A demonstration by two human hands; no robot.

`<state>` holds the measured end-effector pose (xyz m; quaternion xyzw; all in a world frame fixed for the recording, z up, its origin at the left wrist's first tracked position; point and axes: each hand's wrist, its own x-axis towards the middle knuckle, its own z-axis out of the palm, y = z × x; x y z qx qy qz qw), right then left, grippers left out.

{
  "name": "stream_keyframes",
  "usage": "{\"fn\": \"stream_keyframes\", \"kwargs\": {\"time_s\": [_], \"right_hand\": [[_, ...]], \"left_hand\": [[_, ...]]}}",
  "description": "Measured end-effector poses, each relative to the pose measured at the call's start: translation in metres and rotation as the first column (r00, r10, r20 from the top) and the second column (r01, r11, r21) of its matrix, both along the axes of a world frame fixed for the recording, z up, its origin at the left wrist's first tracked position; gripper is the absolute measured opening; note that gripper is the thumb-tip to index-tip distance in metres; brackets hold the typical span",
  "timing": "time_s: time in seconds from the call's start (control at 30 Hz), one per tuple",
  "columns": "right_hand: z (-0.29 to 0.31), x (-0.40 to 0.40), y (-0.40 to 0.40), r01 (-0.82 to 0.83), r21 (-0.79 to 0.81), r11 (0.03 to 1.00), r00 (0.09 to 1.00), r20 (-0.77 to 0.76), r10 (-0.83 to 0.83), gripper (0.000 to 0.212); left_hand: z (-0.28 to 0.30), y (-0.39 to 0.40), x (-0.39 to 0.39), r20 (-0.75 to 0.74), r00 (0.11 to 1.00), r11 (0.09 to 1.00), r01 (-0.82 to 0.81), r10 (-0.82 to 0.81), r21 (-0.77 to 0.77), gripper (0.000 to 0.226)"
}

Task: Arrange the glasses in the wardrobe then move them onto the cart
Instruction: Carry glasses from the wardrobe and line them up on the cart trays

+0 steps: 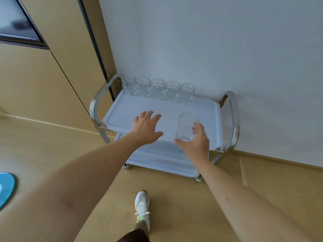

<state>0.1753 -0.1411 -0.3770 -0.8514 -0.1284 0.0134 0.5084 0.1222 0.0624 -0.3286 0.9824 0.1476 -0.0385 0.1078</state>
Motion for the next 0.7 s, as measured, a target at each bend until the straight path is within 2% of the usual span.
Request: {"fn": "stream_keyframes", "kwargs": {"time_s": [0.33,0.43,0.53,0.7], "right_hand": [[-0.037,-0.044,0.007,-0.091,-0.017,0.996,0.990,-0.110,0.088,0.092],[-0.050,-0.049,0.019,-0.101,-0.040,0.994,0.989,-0.114,0.096,0.084],[-0.062,-0.052,0.034,-0.108,-0.066,0.992,0.988,-0.115,0.100,0.089],[-0.094,-0.058,0.064,-0.154,-0.086,0.984,0.975,-0.174,0.138,0.084]], "left_hand": [[-0.043,-0.003,-0.058,-0.063,0.993,0.992,-0.105,0.101,-0.067,0.075],[-0.061,0.007,-0.065,-0.081,0.989,0.988,-0.127,0.120,-0.084,0.074],[-0.082,0.017,-0.069,-0.115,0.984,0.985,-0.148,0.137,-0.092,0.074],[-0.120,0.040,-0.080,-0.148,0.975,0.976,-0.185,0.167,-0.116,0.074]]}}
